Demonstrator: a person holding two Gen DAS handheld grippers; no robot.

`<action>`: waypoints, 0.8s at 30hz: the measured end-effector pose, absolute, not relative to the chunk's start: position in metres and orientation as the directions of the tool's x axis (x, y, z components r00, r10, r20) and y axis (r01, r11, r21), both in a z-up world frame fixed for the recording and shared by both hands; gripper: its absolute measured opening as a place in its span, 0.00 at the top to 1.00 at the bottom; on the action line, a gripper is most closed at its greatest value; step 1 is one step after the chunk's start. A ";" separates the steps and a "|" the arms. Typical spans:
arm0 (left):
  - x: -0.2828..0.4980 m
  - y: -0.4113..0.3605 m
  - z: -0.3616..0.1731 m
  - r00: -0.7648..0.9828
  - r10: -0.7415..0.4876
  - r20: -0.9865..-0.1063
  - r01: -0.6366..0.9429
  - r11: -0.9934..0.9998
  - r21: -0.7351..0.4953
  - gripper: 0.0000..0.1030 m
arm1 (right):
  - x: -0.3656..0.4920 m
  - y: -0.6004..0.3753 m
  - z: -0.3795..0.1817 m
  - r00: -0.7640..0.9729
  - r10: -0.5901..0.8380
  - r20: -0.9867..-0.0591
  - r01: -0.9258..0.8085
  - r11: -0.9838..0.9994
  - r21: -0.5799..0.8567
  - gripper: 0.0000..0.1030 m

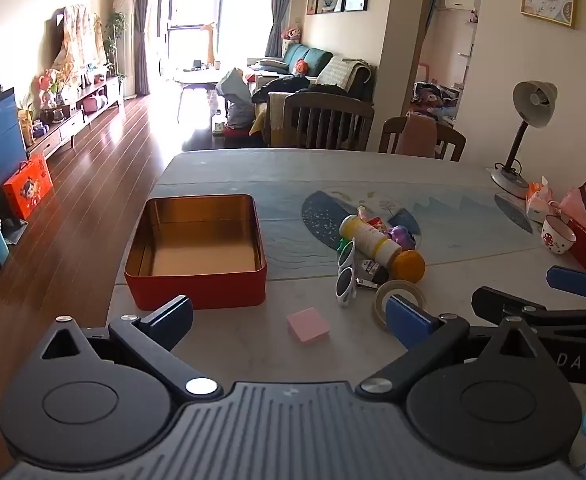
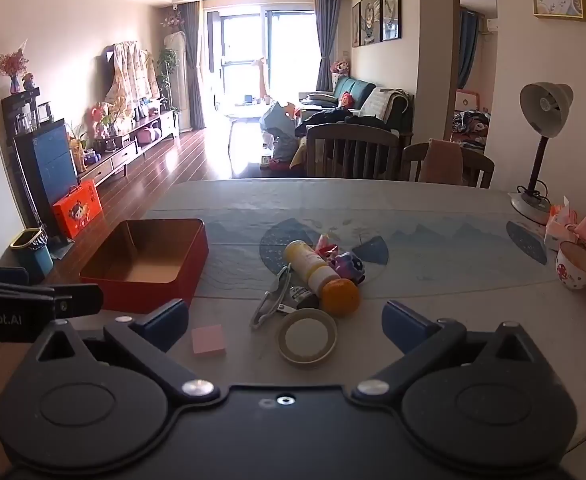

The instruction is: Organize rigid objects

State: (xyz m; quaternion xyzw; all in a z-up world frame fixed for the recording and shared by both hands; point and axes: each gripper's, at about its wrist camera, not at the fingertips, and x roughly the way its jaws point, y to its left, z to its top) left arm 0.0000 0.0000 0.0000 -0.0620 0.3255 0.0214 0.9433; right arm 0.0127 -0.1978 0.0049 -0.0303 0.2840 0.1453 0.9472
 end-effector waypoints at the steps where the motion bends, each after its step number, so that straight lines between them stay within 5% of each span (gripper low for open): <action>1: 0.000 0.000 0.000 0.786 0.005 -0.619 -0.081 0.992 -0.095 0.00 | 0.013 -0.198 0.005 0.796 0.259 -0.547 -0.291 0.956 0.029 0.00; 24: -0.001 -0.006 0.001 0.780 -0.013 -0.626 -0.058 0.994 -0.094 0.00 | 0.011 -0.208 0.007 0.795 0.254 -0.551 -0.261 0.963 0.067 0.00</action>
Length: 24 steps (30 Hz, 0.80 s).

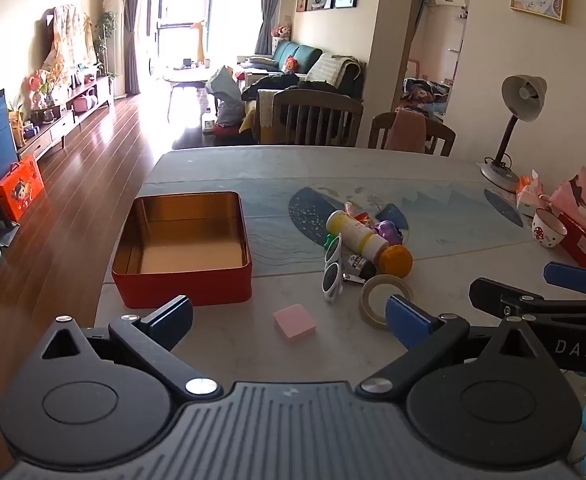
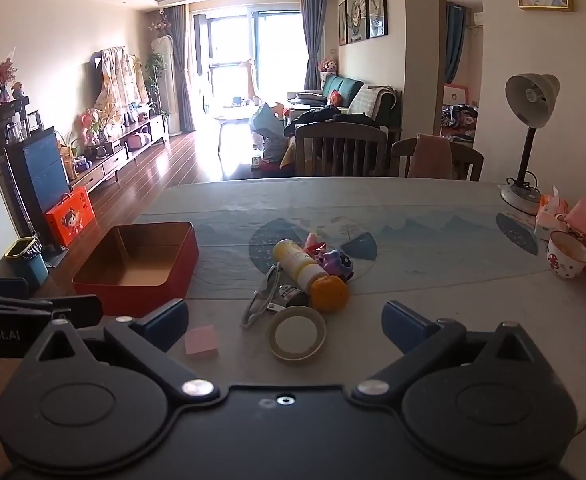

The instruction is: Organize rigid objects

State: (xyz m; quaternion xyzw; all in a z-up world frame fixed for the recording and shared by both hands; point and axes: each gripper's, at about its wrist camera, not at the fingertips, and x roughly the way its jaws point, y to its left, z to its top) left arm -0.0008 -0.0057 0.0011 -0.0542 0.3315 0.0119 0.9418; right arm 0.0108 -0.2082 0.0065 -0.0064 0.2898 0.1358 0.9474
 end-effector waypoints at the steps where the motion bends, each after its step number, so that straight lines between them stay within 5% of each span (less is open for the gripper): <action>1: -0.001 -0.006 0.001 0.779 -0.013 -0.627 -0.059 0.994 -0.094 0.00 | 0.011 -0.208 0.006 0.795 0.254 -0.550 -0.261 0.963 0.066 0.00; 24: -0.005 -0.007 0.003 0.787 -0.017 -0.617 -0.059 0.993 -0.102 0.00 | 0.005 -0.213 0.011 0.793 0.282 -0.540 -0.283 0.955 0.084 0.01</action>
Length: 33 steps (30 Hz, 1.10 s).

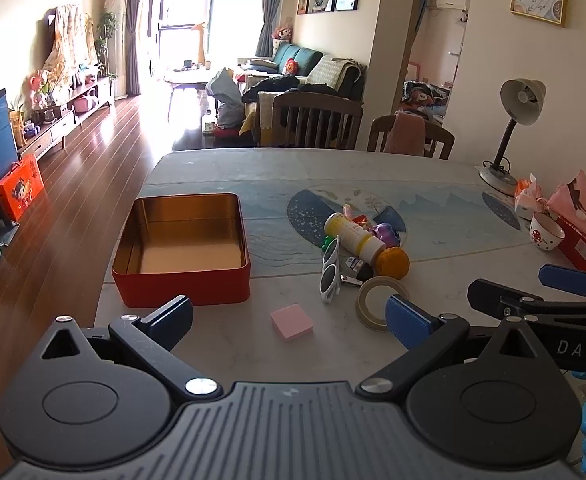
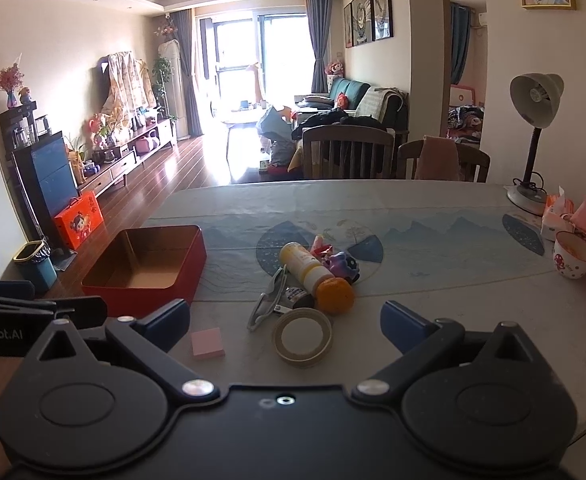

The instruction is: Organize rigid objects

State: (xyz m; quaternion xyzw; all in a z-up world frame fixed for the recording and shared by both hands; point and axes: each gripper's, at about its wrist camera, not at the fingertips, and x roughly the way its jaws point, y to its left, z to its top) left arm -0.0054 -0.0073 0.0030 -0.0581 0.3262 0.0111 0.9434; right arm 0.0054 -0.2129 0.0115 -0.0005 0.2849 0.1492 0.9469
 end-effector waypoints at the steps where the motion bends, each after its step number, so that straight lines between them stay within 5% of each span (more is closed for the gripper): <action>1: -0.005 -0.007 0.003 0.788 -0.018 -0.615 -0.058 0.993 -0.103 0.00 | 0.006 -0.213 0.011 0.793 0.282 -0.540 -0.283 0.956 0.084 0.01; 21: 0.065 -0.021 -0.024 0.760 0.045 -0.648 -0.142 0.985 -0.098 0.00 | 0.067 -0.227 -0.025 0.736 0.336 -0.587 -0.388 0.921 0.040 0.01; 33: 0.122 -0.032 -0.095 0.647 0.057 -0.760 -0.177 0.981 -0.077 0.00 | 0.113 -0.213 -0.090 0.599 0.399 -0.695 -0.574 0.818 -0.025 0.13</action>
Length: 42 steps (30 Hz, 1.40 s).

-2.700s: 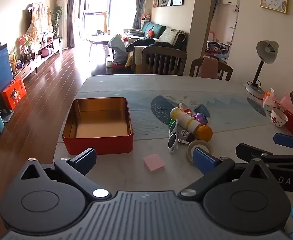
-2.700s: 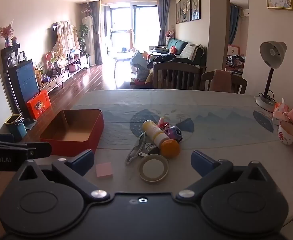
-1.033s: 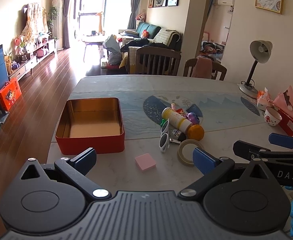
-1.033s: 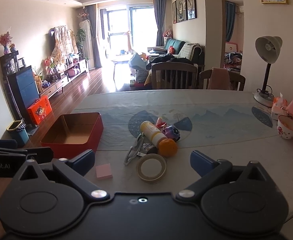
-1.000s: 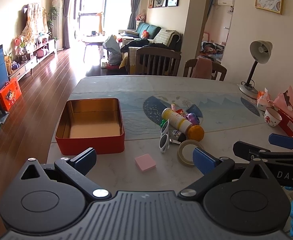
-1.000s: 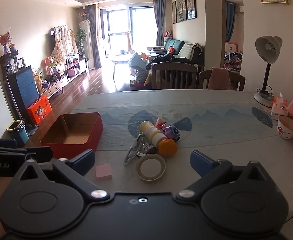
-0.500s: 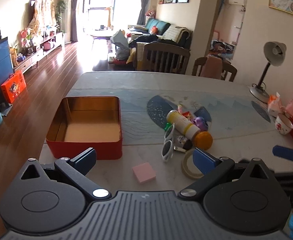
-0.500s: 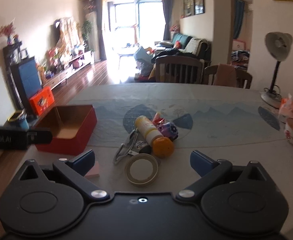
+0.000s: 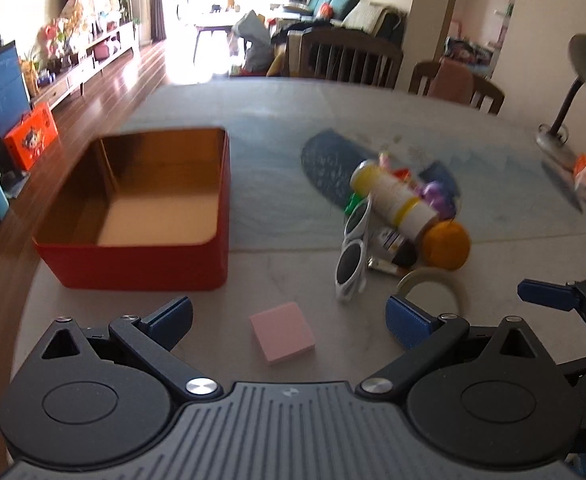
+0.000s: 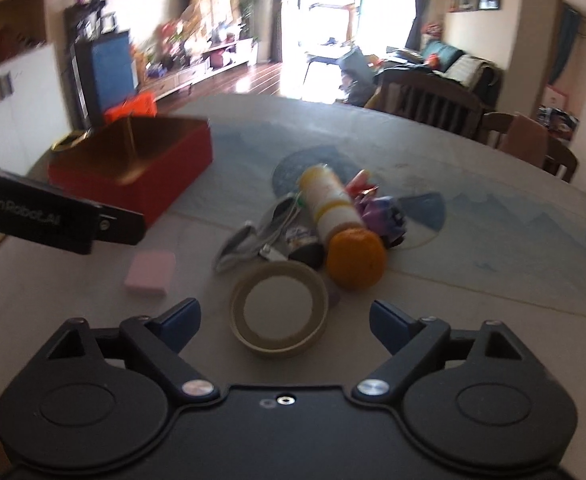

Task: Organize rigid objects
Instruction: 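Grasp the pink sticky-note pad with the left gripper while the right gripper grasps the beige tape roll, then carry the pink pad with the left gripper while the right gripper carries the tape roll to the red tin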

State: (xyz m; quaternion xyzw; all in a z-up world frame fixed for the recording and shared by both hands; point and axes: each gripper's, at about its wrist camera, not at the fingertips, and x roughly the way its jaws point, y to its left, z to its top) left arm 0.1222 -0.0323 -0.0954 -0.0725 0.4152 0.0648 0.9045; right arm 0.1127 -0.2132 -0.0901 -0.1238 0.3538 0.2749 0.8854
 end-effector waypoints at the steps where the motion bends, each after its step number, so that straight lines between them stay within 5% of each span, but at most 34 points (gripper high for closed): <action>1: 0.126 -0.032 -0.101 0.636 0.061 -0.770 -0.184 0.980 -0.075 0.00 | 0.116 -0.211 -0.094 0.589 0.398 -0.703 -0.586 0.810 -0.033 0.13; 16: 0.156 -0.038 -0.155 0.532 0.151 -0.833 -0.276 0.961 -0.003 0.05 | 0.137 -0.190 -0.133 0.550 0.388 -0.740 -0.694 0.705 -0.146 0.24; 23: 0.161 -0.037 -0.160 0.509 0.166 -0.845 -0.307 0.952 0.002 0.32 | 0.147 -0.194 -0.135 0.539 0.398 -0.742 -0.705 0.695 -0.140 0.26; 27: 0.162 -0.038 -0.157 0.515 0.177 -0.839 -0.309 0.951 0.011 0.58 | 0.151 -0.196 -0.133 0.529 0.407 -0.745 -0.707 0.696 -0.122 0.26; 42: 0.155 -0.025 -0.127 0.528 0.207 -0.824 -0.355 0.935 0.007 0.58 | 0.159 -0.210 -0.100 0.516 0.491 -0.702 -0.721 0.692 -0.046 0.26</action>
